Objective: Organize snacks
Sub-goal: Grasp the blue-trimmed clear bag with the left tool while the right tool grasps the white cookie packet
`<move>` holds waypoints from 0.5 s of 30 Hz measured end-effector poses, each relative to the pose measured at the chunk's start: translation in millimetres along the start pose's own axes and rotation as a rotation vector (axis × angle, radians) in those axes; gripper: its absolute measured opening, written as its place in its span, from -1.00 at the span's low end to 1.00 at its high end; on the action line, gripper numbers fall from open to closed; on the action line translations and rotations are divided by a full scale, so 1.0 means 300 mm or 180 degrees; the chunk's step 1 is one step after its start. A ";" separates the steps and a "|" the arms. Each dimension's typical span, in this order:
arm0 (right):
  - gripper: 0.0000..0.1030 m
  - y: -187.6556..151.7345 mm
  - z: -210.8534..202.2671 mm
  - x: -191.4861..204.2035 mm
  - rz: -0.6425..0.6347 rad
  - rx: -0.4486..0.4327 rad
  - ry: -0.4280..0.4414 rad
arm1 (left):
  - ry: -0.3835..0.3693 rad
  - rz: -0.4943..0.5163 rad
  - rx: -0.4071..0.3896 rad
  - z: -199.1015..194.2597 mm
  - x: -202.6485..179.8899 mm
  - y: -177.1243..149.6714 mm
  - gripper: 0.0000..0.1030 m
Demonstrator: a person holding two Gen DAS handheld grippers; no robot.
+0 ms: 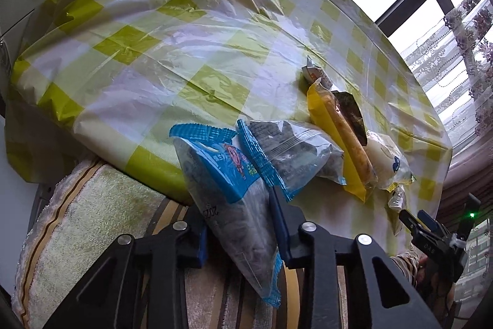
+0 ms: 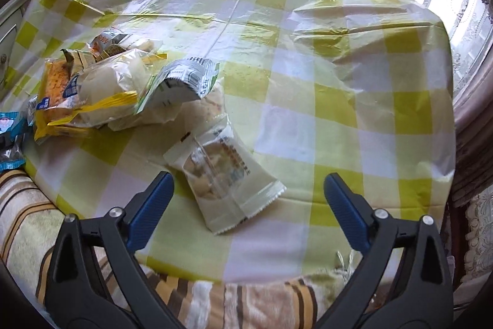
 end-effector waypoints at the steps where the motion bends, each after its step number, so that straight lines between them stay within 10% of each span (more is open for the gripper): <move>1: 0.82 0.002 0.014 -0.001 0.0015 0.0030 0.0035 | -0.0004 0.0003 -0.0006 0.000 0.000 0.000 -0.33; 15: -0.02 -0.009 0.068 0.007 0.0199 0.0207 0.0452 | -0.0050 -0.0059 -0.0088 -0.016 0.011 -0.003 -0.47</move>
Point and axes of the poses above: each gripper's, at about its wrist camera, not at the fingertips, and z roughly the way its jaws point, x to its left, y to its top, the point moved 4 cm from there along z, roughly the way its jaws point, and after that the axes turned 13 degrees about -x, right-handed, at the moved point
